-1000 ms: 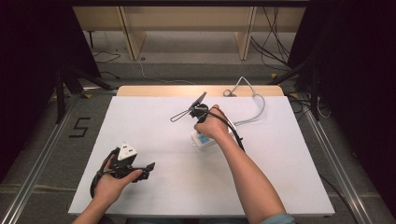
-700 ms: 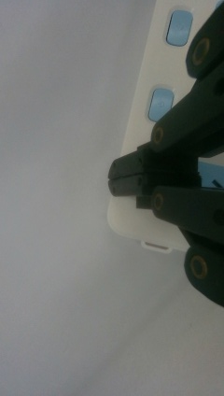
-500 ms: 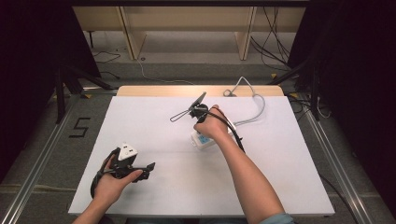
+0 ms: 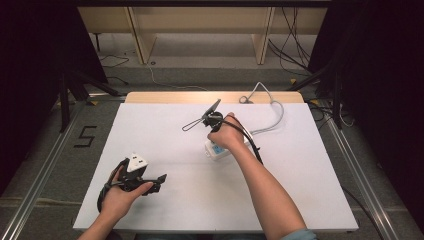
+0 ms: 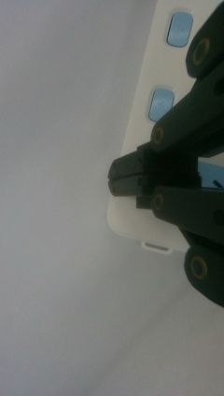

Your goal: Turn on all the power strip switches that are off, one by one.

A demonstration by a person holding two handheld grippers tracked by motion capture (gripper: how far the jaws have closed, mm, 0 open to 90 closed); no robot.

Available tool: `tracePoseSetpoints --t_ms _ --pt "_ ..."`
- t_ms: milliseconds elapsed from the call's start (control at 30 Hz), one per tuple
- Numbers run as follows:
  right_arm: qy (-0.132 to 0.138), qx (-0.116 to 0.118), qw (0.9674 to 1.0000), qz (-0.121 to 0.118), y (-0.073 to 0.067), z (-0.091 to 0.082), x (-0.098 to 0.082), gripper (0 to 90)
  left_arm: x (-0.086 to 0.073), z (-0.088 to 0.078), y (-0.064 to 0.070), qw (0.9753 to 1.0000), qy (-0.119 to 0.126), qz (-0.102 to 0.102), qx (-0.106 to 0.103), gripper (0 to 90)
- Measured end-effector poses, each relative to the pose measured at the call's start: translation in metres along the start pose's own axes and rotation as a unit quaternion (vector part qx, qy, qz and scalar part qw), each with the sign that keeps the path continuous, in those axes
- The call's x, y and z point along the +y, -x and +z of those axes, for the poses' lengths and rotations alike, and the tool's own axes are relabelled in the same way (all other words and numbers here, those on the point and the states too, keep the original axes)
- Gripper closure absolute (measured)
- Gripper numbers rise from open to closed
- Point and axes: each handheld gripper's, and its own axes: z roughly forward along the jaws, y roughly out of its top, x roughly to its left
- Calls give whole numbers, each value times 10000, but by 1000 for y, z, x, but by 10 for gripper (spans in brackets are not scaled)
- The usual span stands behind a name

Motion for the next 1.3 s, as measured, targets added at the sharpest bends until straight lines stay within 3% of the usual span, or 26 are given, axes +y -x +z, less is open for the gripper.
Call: tracePoseSetpoints --t_ms 600,1300 --pt "425 131 9989 151 6 -10 -7 900 0 0 0 10000 -8 -11 10 186" --pt "1002 252 9942 284 29 -39 -48 849 0 0 -1 10000 -12 -14 49 187"
